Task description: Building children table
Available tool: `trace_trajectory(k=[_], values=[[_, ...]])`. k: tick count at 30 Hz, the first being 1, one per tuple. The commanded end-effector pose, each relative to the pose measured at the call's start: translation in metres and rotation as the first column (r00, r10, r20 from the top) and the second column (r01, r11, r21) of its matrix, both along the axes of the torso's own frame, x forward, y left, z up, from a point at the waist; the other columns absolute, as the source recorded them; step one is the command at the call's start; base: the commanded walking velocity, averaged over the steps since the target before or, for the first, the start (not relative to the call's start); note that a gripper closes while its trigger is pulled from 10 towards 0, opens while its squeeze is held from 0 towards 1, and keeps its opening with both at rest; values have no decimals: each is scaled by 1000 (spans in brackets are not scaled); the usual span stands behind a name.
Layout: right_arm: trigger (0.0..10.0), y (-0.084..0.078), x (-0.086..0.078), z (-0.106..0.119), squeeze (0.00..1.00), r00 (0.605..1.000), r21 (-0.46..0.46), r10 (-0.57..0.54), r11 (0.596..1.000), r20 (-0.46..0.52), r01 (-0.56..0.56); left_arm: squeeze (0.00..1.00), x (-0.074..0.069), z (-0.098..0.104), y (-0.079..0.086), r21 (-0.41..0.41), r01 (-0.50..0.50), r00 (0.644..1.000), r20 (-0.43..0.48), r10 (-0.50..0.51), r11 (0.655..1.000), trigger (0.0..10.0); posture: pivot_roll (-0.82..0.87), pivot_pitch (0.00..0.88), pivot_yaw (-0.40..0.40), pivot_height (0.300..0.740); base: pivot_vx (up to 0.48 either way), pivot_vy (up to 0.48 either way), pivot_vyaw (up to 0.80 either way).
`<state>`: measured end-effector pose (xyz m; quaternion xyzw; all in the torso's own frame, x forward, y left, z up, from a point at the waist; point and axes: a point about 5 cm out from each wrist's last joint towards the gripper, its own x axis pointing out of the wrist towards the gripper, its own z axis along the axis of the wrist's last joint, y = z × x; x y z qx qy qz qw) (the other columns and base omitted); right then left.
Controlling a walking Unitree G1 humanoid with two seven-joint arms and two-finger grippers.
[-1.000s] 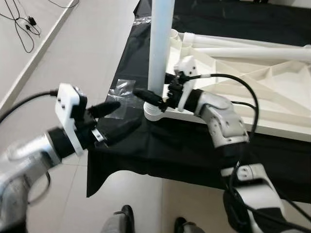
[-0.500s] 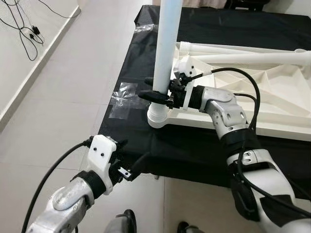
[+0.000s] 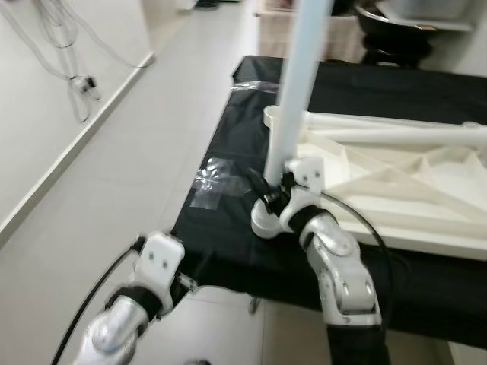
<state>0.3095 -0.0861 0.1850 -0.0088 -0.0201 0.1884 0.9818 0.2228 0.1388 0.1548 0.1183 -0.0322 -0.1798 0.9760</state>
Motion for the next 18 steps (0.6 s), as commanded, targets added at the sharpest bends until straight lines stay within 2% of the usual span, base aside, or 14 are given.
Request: trace_trajectory(k=[1,4,5,6,7,11,13,15,16,17,18], values=[[0,-1,-2,-47,0,972,-23,-46,999,-232,41,0,0,-7,0,29,-1,1000,-17,2,1000,10000,114,174,38,740,0,0,0],[0,9,14,-36,0,982,-15,-1,1000,-188,-2,0,6,-11,2,40,-30,999,-17,30,999,10000,116,167,38,740,0,0,0],[0,9,14,-36,0,982,-15,-1,1000,-188,-2,0,6,-11,2,40,-30,999,-17,30,999,10000,116,167,38,740,0,0,0],[10000,12,18,-32,0,986,-25,26,999,-165,-30,0,8,-12,3,37,-46,999,-19,46,998,10000,117,164,33,740,0,0,0],[10000,15,22,-27,1000,988,-7,80,997,-134,-82,0,10,-13,5,31,-68,997,-17,69,997,10000,121,164,27,740,0,0,0],[10000,17,23,-24,1000,986,12,116,993,-116,-116,0,12,-14,5,27,-84,996,-11,84,996,10000,121,164,27,740,0,0,0],[10000,21,18,-13,1000,974,34,205,979,-99,-203,0,15,-14,3,25,-92,996,8,92,995,10000,126,163,20,740,0,0,0],[10000,23,15,-10,1000,965,39,244,970,-98,-241,0,16,-14,1,24,-88,996,13,88,996,10000,126,163,20,740,0,0,0],[10000,24,16,-4,75,938,20,336,942,-80,-336,0,15,-14,-5,7,-36,999,7,36,999,10000,128,163,15,740,0,0,0],[10000,24,17,-1,75,915,4,396,918,-70,-397,0,14,-14,-9,-5,2,1000,1,-2,1000,10000,128,163,15,740,0,0,0],[10000,24,17,-1,75,915,4,396,918,-70,-397,0,14,-14,-9,-5,2,1000,1,-2,1000,10000,128,163,15,740,0,0,0]])
